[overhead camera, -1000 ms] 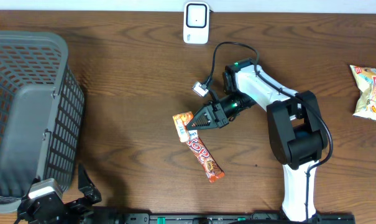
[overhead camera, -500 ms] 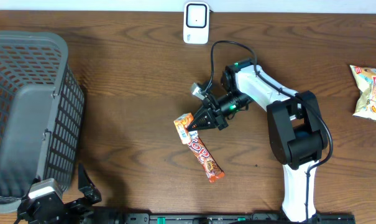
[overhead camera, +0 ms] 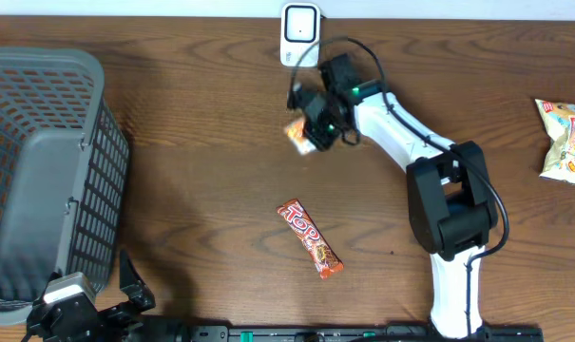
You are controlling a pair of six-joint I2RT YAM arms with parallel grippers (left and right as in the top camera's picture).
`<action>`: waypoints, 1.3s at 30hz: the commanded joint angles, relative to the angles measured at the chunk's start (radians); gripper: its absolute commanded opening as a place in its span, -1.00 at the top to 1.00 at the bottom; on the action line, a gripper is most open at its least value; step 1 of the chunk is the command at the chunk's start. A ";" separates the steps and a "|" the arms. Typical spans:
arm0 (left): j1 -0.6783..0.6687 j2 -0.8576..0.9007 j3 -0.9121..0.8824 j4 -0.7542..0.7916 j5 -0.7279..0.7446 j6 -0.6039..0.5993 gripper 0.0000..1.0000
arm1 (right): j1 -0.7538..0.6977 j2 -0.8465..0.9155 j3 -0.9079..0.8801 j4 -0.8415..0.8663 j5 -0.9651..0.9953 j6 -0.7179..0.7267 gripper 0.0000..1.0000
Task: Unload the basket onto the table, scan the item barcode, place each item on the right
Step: 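Hold the orange box against the white scanner face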
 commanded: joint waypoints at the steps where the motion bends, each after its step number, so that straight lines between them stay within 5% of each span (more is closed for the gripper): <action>1: 0.003 0.000 -0.073 -0.097 -0.025 -0.071 -0.96 | 0.031 -0.029 0.066 0.106 0.448 0.044 0.99; 12: 0.003 0.000 -0.073 -0.097 -0.025 -0.071 -0.96 | 0.016 0.068 0.243 0.462 0.614 -0.194 0.98; 20: 0.003 0.000 -0.073 -0.097 -0.026 -0.071 -0.96 | 0.037 0.332 0.562 0.521 0.731 -0.344 0.98; 26: 0.003 0.000 -0.073 -0.097 -0.025 -0.071 -0.96 | 0.049 0.422 0.634 0.668 0.761 -0.447 0.99; 34: 0.003 0.000 -0.073 -0.097 -0.025 -0.071 -0.96 | 0.076 0.406 0.634 0.655 0.832 -0.462 0.99; 39: 0.003 0.000 -0.073 -0.098 -0.025 -0.071 -0.96 | 0.068 0.265 0.634 0.409 0.903 -0.370 0.98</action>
